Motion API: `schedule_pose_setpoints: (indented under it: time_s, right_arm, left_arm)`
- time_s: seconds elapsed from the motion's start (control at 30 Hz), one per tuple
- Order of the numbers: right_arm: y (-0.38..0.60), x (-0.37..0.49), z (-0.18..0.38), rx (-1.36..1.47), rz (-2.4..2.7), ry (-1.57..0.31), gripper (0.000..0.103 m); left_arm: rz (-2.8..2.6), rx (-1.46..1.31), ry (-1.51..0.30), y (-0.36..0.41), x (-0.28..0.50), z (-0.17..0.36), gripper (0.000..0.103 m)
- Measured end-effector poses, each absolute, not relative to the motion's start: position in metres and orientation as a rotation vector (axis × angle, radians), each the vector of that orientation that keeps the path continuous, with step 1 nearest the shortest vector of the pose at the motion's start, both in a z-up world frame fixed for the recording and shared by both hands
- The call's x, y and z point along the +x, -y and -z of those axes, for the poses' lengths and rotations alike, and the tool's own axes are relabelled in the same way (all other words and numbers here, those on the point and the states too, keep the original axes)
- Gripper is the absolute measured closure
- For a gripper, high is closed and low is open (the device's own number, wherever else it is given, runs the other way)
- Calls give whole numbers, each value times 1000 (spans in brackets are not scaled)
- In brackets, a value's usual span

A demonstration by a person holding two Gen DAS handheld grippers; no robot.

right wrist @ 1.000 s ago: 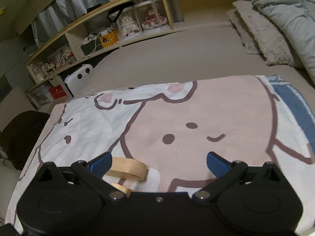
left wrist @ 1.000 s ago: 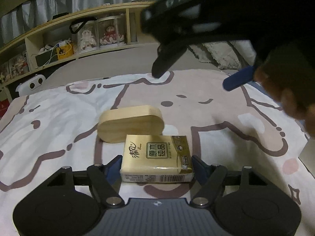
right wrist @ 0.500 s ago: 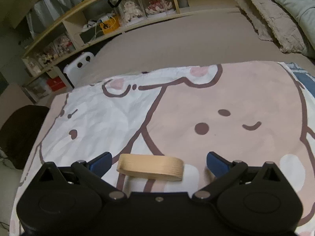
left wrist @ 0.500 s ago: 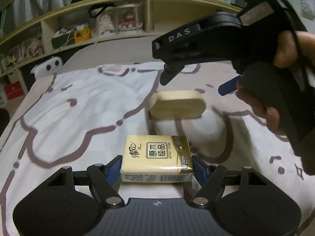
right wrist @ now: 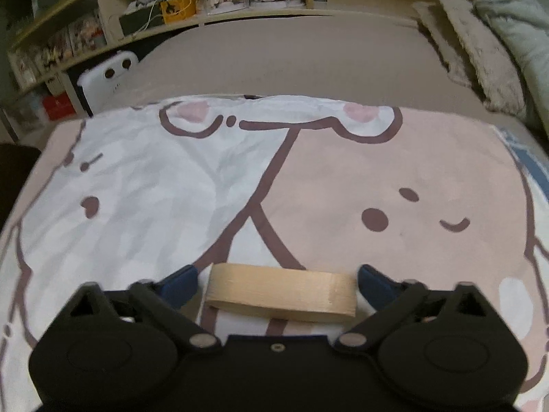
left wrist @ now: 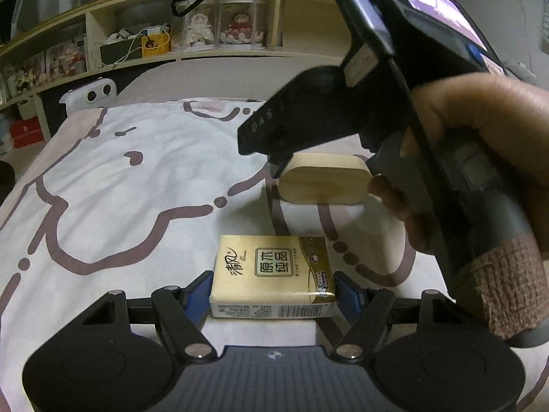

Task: Organize objects
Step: 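Grasp the tissue pack with the left tool while the right tool grasps the wooden oval box, then carry the tissue pack and wooden box over the white tray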

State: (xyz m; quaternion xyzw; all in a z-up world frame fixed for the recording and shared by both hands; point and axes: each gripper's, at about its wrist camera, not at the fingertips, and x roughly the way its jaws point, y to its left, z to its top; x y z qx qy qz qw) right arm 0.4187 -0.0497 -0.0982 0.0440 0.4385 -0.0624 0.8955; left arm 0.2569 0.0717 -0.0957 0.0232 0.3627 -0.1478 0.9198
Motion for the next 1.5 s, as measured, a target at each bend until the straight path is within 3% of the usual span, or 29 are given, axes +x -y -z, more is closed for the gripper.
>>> schedule_pose_setpoints:
  time_s: [0.3,0.7,1.5]
  right_arm:
    - [59,395,86,85,83,-883,10]
    - [91,327,32,103,35,-811,10]
    - [188,148,-42,98,12,-716,10]
  left_arm:
    - [275,7,-756,-78,256,86,30]
    - [239,-9,-713,-77,229,35,30]
    - [293,-25,-678,-22,117,-38,30]
